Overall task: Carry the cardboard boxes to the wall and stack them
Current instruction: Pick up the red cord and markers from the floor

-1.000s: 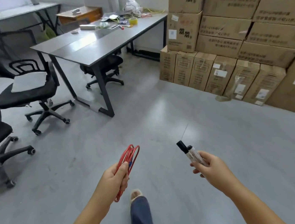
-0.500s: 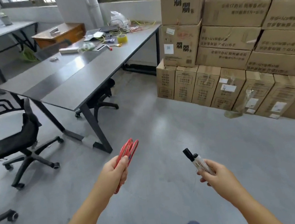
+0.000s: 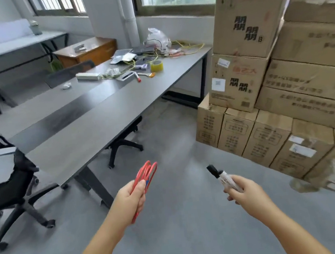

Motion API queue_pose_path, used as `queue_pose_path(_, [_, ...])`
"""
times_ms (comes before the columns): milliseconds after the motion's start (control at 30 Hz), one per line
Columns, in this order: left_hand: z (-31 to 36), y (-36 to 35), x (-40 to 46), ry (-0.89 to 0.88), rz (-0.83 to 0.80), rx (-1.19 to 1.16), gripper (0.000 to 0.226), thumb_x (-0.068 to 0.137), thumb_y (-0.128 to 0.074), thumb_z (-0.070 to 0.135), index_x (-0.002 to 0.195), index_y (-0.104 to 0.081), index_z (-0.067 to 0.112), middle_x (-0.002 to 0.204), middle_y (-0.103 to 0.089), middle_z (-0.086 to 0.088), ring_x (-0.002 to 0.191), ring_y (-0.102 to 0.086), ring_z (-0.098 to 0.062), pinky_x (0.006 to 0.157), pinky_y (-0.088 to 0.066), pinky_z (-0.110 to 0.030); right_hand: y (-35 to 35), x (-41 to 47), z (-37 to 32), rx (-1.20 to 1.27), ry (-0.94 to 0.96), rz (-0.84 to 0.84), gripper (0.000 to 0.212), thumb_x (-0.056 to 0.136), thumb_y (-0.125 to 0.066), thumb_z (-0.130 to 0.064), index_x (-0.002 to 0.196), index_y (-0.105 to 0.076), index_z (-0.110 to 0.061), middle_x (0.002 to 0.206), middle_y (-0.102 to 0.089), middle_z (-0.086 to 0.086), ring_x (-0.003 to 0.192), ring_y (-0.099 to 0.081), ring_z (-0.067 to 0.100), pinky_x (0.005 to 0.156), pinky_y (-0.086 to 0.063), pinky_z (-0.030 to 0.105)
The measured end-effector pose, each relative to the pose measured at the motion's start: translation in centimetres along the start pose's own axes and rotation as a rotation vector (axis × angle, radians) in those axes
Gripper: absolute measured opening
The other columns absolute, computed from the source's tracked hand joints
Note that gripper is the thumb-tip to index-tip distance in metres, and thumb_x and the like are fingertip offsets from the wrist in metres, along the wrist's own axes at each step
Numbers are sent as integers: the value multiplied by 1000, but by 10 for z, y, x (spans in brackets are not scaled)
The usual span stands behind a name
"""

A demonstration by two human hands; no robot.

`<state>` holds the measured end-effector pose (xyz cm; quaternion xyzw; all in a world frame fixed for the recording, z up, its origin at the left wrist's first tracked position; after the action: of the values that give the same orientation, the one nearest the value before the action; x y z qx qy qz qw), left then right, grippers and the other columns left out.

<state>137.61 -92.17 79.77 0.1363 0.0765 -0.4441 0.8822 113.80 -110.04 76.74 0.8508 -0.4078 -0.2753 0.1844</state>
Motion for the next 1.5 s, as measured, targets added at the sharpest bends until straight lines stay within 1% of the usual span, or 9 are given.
queue_pose_path(367, [34, -12, 185, 41, 22, -39, 32, 100, -43, 21, 71, -38, 11, 50, -36, 3, 45, -31, -11, 47, -30, -24, 22, 193, -55, -17, 22, -86, 28, 94, -54, -14, 93, -58, -41, 86, -67, -3, 74, -66, 6, 71, -51, 28])
queue_pose_path(533, [59, 19, 305, 8, 40, -58, 31, 100, -41, 17, 70, -38, 11, 47, -34, 6, 41, -29, -8, 41, -28, -18, 16, 314, -103, -27, 46, -77, 24, 94, -51, -15, 94, -61, -37, 74, -63, -3, 58, -54, 3, 47, -37, 14])
queue_pose_path(800, [123, 83, 478, -40, 88, 6, 29, 101, -40, 12, 71, -40, 11, 45, -34, 8, 35, -28, -2, 35, -25, -12, 8, 482, -208, -53, 108, -86, 34, 94, -45, -15, 98, -56, -47, 68, -54, -2, 58, -47, 11, 45, -32, 19])
queue_pose_path(967, [112, 113, 544, 12, 130, 13, 26, 100, -45, 20, 76, -45, 9, 43, -36, 8, 40, -29, -2, 41, -27, -14, -24, 565, -244, -135, 101, -245, 43, 97, -40, -15, 121, -40, -50, 76, -50, -6, 54, -43, 7, 44, -33, 17])
queue_pose_path(1100, [102, 131, 588, 46, 215, 109, 29, 95, -50, 32, 73, -43, 14, 51, -38, 9, 45, -30, -2, 48, -27, -19, -61, 649, -274, -272, 64, -356, 22, 91, -39, -10, 103, -45, -28, 78, -47, 5, 63, -46, 19, 55, -36, 27])
queue_pose_path(1267, [98, 153, 654, 118, 394, 432, 40, 77, -37, 59, 72, -45, 20, 59, -42, 6, 58, -40, -17, 60, -33, -34, -106, 755, -325, -205, 25, -456, 22, 93, -41, -9, 115, -40, -8, 95, -51, 13, 78, -52, 21, 70, -52, 37])
queue_pose_path(1367, [99, 163, 695, 157, 469, 549, 45, 76, -33, 63, 69, -43, 20, 62, -48, 4, 63, -46, -19, 66, -38, -38, -130, 810, -363, -239, 100, -496, 49, 93, -40, -12, 140, -28, -21, 93, -54, 8, 70, -51, 19, 61, -45, 30])
queue_pose_path(1433, [104, 167, 719, 157, 520, 591, 37, 87, -43, 51, 66, -37, 22, 61, -43, 6, 58, -41, -10, 60, -33, -28, -147, 839, -386, -233, 154, -520, 64, 95, -38, -13, 150, -13, -33, 92, -53, 0, 60, -47, 15, 53, -39, 23])
queue_pose_path(1500, [109, 170, 741, 169, 561, 663, 38, 95, -49, 37, 64, -32, 24, 60, -40, 8, 56, -37, -4, 55, -29, -23, -171, 862, -405, -226, 249, -539, 69, 95, -35, -8, 152, -5, -33, 130, -50, 0, 68, -52, 20, 59, -44, 24])
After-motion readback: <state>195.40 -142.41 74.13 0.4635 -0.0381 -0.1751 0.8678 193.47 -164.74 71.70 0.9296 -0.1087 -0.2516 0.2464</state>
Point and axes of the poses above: each hand's wrist, its own x-axis towards the middle knuckle, its own y-axis out of the back of the hand, z = x × y, the point moved 5 cm from there along x, towards the middle knuckle
